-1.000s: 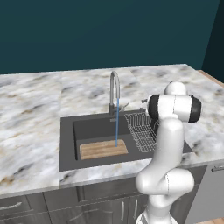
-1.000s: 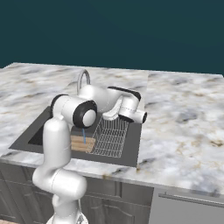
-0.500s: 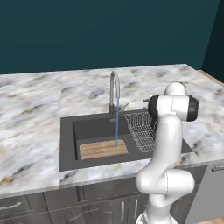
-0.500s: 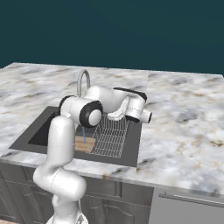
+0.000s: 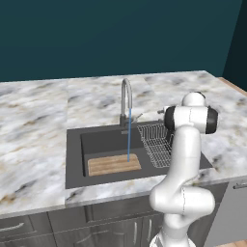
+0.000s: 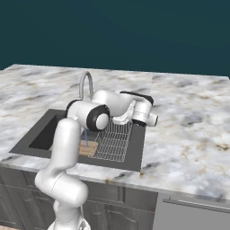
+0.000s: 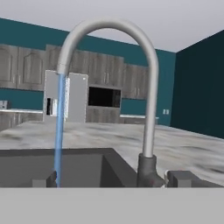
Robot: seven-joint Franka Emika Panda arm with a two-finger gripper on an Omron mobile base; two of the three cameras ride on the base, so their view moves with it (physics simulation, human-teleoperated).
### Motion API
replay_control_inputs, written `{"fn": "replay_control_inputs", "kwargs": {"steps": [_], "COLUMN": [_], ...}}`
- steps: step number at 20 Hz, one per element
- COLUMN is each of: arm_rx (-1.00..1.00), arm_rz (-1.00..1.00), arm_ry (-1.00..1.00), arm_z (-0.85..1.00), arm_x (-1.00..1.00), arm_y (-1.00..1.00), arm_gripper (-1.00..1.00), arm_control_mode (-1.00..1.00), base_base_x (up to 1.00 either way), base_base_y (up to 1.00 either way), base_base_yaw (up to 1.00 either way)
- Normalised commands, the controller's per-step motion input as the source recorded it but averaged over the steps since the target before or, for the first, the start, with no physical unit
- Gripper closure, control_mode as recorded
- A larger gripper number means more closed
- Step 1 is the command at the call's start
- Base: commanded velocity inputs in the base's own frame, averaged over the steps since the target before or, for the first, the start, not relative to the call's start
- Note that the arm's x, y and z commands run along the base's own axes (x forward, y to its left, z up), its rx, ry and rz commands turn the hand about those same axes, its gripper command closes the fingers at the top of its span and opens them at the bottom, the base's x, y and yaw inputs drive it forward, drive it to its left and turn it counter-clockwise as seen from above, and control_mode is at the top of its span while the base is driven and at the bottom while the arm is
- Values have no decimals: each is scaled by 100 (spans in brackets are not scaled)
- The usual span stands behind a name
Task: Turn on the sink faucet with hot water and rinse the cutting board for ten seconds, then turn off the faucet. Push the cutting board to reach the water if necessary.
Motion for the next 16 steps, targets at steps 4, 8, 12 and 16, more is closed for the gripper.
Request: {"fn": "replay_control_inputs", "kwargs": {"steps": [4, 8, 12, 16], "arm_rx": [2, 1, 0, 0], "arm_rz": [10, 4, 0, 0], "arm_ry": [0, 0, 0, 0], "arm_z": [-10, -14, -1, 0], "arm_x": [6, 34, 32, 26], "arm_y": [-16, 1, 23, 29], "arm_gripper": [-100, -100, -100, -100], "arm_control_mode": [-100, -100, -100, -100], "base_base_x": [0, 0, 0, 0], "base_base_y": [0, 0, 0, 0], "base_base_yaw": [0, 0, 0, 0]}}
